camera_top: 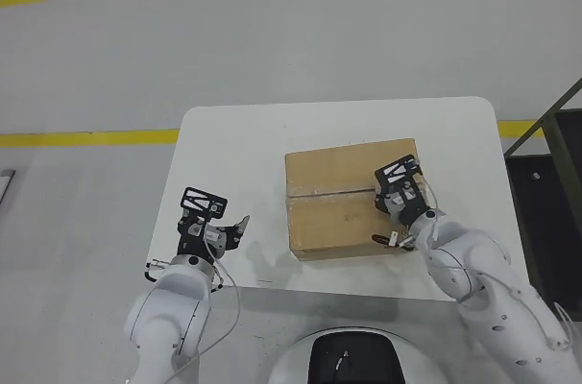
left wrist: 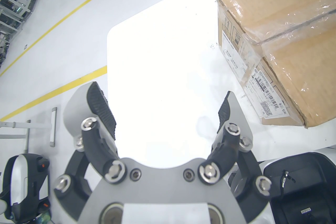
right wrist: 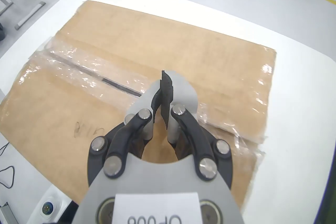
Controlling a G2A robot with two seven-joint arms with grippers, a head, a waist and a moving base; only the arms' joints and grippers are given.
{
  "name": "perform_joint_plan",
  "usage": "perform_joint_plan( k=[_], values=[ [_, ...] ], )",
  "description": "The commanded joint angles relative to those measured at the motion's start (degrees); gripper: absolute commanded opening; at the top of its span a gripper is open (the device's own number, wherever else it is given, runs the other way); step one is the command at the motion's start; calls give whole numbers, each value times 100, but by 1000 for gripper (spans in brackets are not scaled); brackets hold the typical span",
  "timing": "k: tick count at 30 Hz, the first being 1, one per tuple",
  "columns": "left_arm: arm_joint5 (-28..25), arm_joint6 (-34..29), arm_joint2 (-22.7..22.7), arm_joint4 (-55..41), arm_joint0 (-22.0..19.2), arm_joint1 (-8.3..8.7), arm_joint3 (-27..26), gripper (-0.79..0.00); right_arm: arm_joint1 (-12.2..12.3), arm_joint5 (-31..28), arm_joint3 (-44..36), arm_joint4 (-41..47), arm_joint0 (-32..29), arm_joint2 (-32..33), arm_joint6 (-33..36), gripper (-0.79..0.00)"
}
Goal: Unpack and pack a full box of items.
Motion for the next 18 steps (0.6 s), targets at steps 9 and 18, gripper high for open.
perform_joint_plan(
  k=[9,18],
  values=[
    [0,0,0,0,0,0,0,0,64,474,-606,105,-662,759,168,-785],
    [0,0,0,0,0,0,0,0,102,857,-961,9,-1257,1356,221,-785]
  ],
)
